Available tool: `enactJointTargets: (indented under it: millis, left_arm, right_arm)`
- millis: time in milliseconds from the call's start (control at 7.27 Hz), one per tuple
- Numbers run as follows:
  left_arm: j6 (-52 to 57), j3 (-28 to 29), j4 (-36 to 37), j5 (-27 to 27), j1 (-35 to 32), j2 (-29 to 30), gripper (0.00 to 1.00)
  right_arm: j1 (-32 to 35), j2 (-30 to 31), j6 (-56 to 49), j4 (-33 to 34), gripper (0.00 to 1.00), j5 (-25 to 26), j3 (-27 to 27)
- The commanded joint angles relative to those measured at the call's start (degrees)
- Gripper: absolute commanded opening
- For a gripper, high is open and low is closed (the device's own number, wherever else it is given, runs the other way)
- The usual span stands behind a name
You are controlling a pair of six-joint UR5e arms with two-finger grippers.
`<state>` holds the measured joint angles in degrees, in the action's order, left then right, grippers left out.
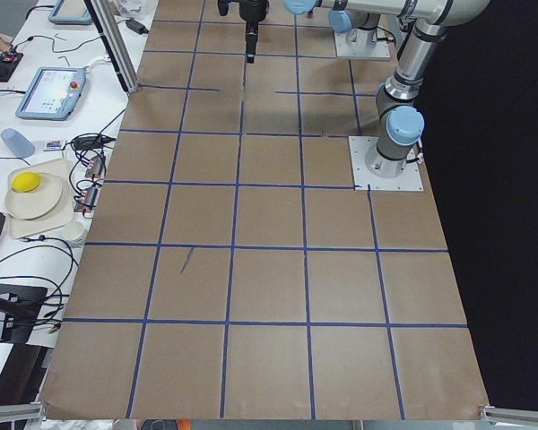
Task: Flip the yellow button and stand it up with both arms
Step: 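Lower the yellow button upright onto the table with the right gripper, then open the right gripper and lift it off the yellow button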
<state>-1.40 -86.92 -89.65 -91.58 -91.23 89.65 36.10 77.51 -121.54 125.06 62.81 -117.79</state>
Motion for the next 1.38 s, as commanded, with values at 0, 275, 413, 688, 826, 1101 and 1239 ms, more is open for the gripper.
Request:
enactJointTargets:
  millis: [0, 275, 413, 688, 826, 1101, 1239]
  left_arm:
    - [0.0, 0.0, -0.09, 0.0, 0.0, 0.0, 1.0]
    - [0.0, -0.17, -0.09, 0.0, 0.0, 0.0, 1.0]
    - [0.0, -0.26, -0.09, 0.0, 0.0, -0.09, 1.0]
    - [0.0, -0.44, -0.17, -0.09, 0.0, -0.18, 1.0]
    - [0.0, -0.53, -0.17, -0.09, 0.0, -0.26, 1.0]
    - [0.0, -0.7, -0.17, -0.09, 0.0, -0.26, 1.0]
    - [0.0, -0.79, -0.17, -0.09, 0.0, -0.26, 1.0]
  right_arm:
    - [-0.16, 0.1, 0.68, -0.61, 0.96, 0.2, -0.07]
    - [0.37, 0.71, 7.05, -1.22, 0.98, 2.12, 0.89]
    - [1.07, 2.54, 15.11, -1.31, 0.99, 2.14, 1.77]
    - [4.22, 7.37, 25.34, -1.4, 0.99, 3.71, 2.04]
    - [6.59, 10.44, 33.57, -1.4, 0.99, 6.77, 2.04]
    - [13.17, 16.59, 52.7, -5.94, 1.0, 11.17, 2.39]
    - [17.29, 18.45, 64.99, -9.88, 1.0, 12.32, 4.92]
